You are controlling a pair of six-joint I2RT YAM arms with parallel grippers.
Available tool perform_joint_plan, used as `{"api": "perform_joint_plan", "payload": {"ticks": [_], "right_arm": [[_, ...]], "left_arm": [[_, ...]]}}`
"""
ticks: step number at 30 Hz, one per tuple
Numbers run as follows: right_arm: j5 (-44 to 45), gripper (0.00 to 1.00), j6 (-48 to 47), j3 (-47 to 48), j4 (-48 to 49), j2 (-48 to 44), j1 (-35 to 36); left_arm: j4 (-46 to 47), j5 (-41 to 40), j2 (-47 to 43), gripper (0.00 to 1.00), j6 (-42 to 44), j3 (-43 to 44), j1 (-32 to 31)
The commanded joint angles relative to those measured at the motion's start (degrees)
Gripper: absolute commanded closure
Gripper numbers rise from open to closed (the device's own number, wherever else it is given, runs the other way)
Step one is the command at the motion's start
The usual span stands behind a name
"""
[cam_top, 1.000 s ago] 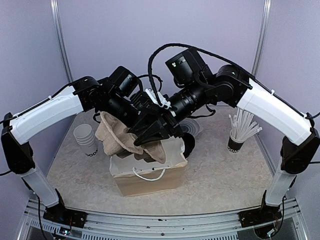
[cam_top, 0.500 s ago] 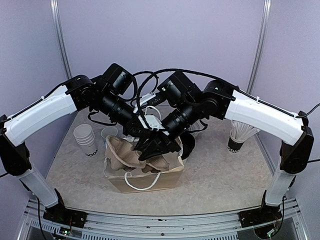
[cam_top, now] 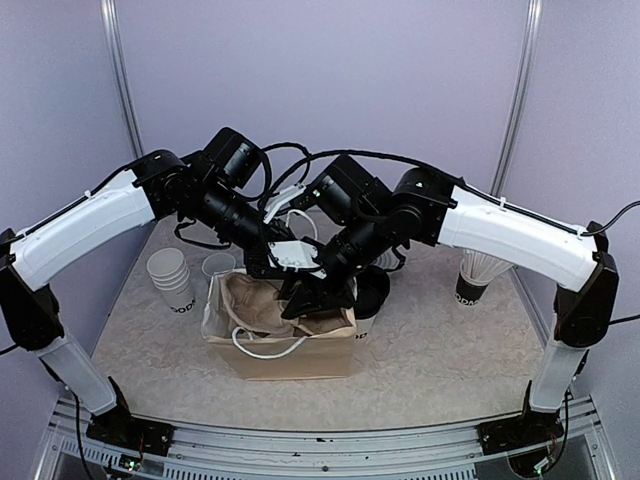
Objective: Pack the takeout coffee
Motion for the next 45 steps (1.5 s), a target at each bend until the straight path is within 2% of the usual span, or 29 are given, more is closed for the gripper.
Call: {"api": "perform_joint_plan", "payload": {"ticks": [1, 8, 12, 16, 23, 27, 29, 33, 38, 45], "right_arm": [[10.15, 0.76, 4.91, 0.47, -1.67, 1.34, 2.04], [22.38, 0.71, 5.7, -1.79, 0.08, 1.35, 6.05], [24.94, 0.71, 5.87, -2.43, 0.0, 1.96, 6.88], [28.22, 0.71, 5.51, -3.61, 0.37, 1.89, 7.03], [29.84, 0.73, 3.15, -5.29, 0.76, 1.59, 6.94], [25.97, 0.77, 0.19, -5.07, -1.17, 2.55, 6.86], [24.09, 0.77, -1.01, -4.26, -2.24, 2.9, 6.87], [20.3, 0.77, -3.84, -1.73, -4.35, 3.12, 6.94], [17.78, 0.76, -10.15, 1.69, -11.0, 4.42, 7.03], [22.15, 0.79, -12.06, 15.42, -23.53, 13.16, 7.03]], "left_arm": [[-0.28, 0.06, 0.74, 0.94, -0.84, -0.37, 0.26], [-2.13, -1.1, 2.46, 0.91, -1.69, 1.08, 0.19], [-2.19, -1.83, 2.78, 0.87, -2.51, 1.57, 0.17], [-1.73, -2.24, 2.62, 0.78, -3.08, 1.71, 0.17], [-2.12, -2.3, 2.53, 0.74, -3.9, 1.81, 0.02], [-2.07, -1.1, 2.0, 0.83, -4.92, 0.41, -0.15], [-2.62, -0.75, 1.84, 0.9, -5.15, -0.62, -0.56], [-3.41, 0.77, 1.58, 0.97, -6.83, -2.14, -1.03], [-3.29, 6.35, 0.18, 0.94, -8.85, -4.42, -1.68], [-3.13, 6.46, 2.81, 0.92, -10.21, -4.79, -1.17]]}}
